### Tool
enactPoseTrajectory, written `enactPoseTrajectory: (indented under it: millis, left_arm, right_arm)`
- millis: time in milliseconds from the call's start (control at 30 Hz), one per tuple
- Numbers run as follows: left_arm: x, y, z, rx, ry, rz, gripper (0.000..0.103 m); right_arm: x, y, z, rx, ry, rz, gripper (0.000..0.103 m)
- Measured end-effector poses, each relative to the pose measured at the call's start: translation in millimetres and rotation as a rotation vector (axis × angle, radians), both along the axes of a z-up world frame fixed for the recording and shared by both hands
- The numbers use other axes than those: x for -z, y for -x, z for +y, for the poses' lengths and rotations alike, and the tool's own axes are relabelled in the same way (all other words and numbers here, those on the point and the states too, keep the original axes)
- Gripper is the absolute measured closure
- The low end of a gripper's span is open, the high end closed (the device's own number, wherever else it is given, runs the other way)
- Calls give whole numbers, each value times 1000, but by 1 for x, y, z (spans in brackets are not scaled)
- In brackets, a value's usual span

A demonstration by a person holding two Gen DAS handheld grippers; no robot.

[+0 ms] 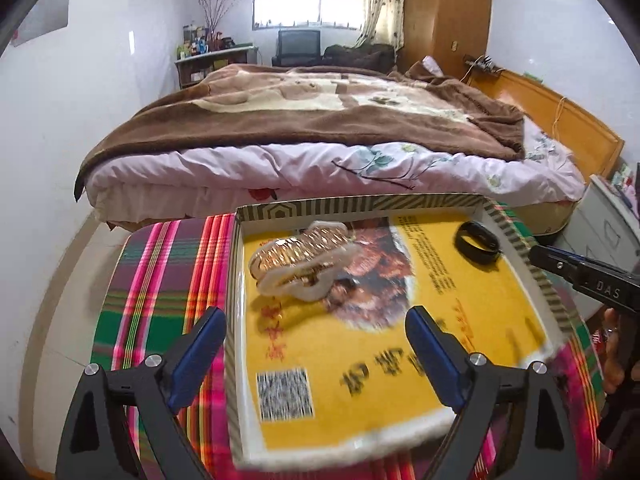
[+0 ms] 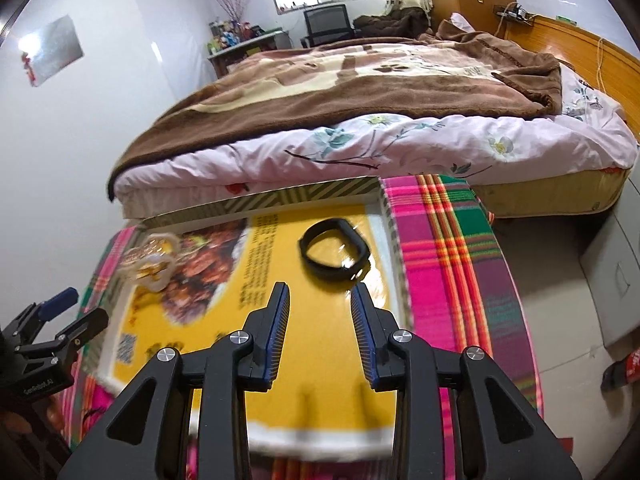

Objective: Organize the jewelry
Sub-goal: 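Open the left tool to drop the clip in the box while the right tool releases the band, then grasp the black beaded hair tie with the left tool while the right grasps the blue coiled tie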

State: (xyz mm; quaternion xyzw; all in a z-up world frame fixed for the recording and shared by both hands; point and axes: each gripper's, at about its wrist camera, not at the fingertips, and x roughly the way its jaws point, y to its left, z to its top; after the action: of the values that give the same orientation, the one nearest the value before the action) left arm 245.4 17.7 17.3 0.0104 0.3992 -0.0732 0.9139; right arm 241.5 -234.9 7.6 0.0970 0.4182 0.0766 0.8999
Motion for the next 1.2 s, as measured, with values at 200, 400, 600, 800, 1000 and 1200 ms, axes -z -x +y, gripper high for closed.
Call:
enactPoseTrajectory:
  millis: [200,400,600,800,1000,1200]
  left_arm:
    - [-3,53,21,-6,33,-8,12]
    - [1,95,43,-42,57,3,12]
    - [7,131,64,-79,106,6,12]
    - [15,157,71,-91,114,13,12]
    - [24,174,79,-112,117,30,12]
    - [29,187,79,-105,114,37,12]
  right_arm:
    - [-4,43,0,-20,-26,-21,70]
    - [2,85,2,-54,-37,-26,70]
    - [17,129,1,-77,-62,-5,70]
    - [35,162,6,-106,-57,37,70]
    - [45,185,18,-146,-22,52,70]
    - [47,196,24,-149,-34,52,70]
